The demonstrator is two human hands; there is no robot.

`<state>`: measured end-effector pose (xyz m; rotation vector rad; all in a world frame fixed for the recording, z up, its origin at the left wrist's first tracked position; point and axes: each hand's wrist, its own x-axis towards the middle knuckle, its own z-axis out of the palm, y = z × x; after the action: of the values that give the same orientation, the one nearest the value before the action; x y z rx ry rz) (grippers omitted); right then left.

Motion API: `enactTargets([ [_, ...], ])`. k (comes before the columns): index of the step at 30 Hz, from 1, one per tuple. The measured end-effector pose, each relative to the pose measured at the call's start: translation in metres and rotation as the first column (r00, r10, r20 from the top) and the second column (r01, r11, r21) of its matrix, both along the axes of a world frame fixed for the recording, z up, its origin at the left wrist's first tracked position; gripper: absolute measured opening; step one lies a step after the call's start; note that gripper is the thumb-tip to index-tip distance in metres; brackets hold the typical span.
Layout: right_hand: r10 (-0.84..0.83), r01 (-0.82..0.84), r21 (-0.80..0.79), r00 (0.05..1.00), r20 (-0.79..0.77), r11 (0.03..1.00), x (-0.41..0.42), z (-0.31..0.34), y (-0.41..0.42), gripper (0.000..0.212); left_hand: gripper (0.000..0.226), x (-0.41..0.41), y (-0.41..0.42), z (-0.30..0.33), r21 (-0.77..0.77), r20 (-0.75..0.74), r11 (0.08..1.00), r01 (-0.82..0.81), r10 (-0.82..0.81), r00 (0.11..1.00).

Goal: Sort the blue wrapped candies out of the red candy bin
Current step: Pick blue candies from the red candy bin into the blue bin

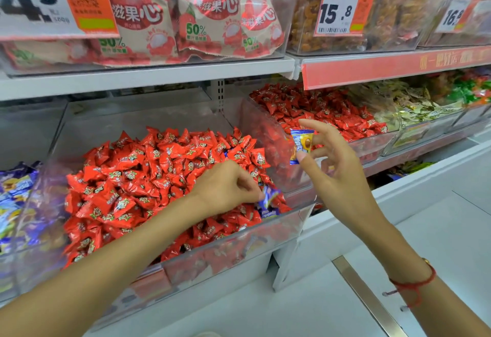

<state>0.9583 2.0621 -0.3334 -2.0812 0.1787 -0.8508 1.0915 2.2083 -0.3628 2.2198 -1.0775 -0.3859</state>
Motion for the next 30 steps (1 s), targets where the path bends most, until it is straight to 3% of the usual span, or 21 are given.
enactTargets([
  [3, 0.010, -0.009, 0.016, 0.999, -0.030, 1.000, 0.001, 0.009, 0.007, 0.039, 0.005, -0.009, 0.018, 0.025, -0.352, -0.225, 0.925, -0.139, 0.061, 0.973],
  [6, 0.127, -0.087, 0.356, 0.988, -0.091, 0.930, 0.021, 0.021, 0.020, 0.033, 0.007, -0.026, 0.024, 0.043, -0.518, -0.350, 0.821, -0.240, 0.053, 0.935],
  [8, 0.235, -0.119, 0.588, 0.964, -0.124, 0.800, 0.036, 0.027, 0.031, 0.017, 0.005, -0.031, 0.023, 0.048, -0.559, -0.372, 0.784, -0.271, 0.056, 0.927],
  [9, 0.282, -0.132, 0.613, 0.947, -0.154, 0.779, 0.040, 0.028, 0.034, 0.011, 0.005, -0.033, 0.023, 0.049, -0.568, -0.380, 0.774, -0.279, 0.054, 0.924],
  [13, 0.392, -0.219, 0.551, 0.894, -0.217, 0.805, 0.046, 0.024, 0.038, 0.009, 0.009, -0.037, 0.026, 0.046, -0.577, -0.424, 0.747, -0.331, 0.073, 0.903],
  [16, 0.446, -0.245, 0.539, 0.849, -0.282, 0.806, 0.047, 0.029, 0.026, 0.015, 0.016, -0.031, 0.035, 0.038, -0.455, -0.601, 0.758, -0.468, 0.126, 0.789],
  [18, 0.478, -0.289, 0.457, 0.793, -0.378, 0.841, 0.048, 0.036, 0.012, 0.017, 0.016, -0.025, 0.045, 0.030, -0.379, -0.707, 0.764, -0.522, 0.124, 0.696],
  [20, 0.464, -0.452, 0.174, 0.680, -0.567, 0.875, 0.050, 0.044, 0.002, 0.015, 0.016, -0.019, 0.054, 0.023, -0.359, -0.704, 0.767, -0.532, 0.151, 0.694],
  [22, 0.325, -0.670, -0.164, 0.541, -0.776, 0.724, 0.056, 0.047, 0.002, 0.011, 0.015, -0.016, 0.059, 0.019, -0.354, -0.688, 0.755, -0.552, 0.190, 0.701],
  [24, 0.096, -0.772, -0.363, 0.476, -0.874, 0.521, 0.064, 0.043, 0.006, 0.012, 0.015, -0.013, 0.060, 0.019, -0.357, -0.658, 0.749, -0.558, 0.222, 0.719],
  [26, -0.110, -0.795, -0.487, 0.482, -0.869, 0.363, 0.072, 0.037, 0.010, 0.014, 0.015, -0.012, 0.060, 0.020, -0.356, -0.639, 0.758, -0.546, 0.229, 0.735],
  [28, -0.235, -0.797, -0.534, 0.482, -0.844, 0.282, 0.077, 0.030, 0.014, 0.022, 0.016, -0.012, 0.060, 0.020, -0.365, -0.631, 0.769, -0.524, 0.210, 0.747],
  [30, -0.329, -0.808, -0.572, 0.507, -0.797, 0.141, 0.081, 0.019, 0.017, 0.037, 0.017, -0.012, 0.061, 0.018, -0.372, -0.626, 0.780, -0.502, 0.189, 0.757],
])
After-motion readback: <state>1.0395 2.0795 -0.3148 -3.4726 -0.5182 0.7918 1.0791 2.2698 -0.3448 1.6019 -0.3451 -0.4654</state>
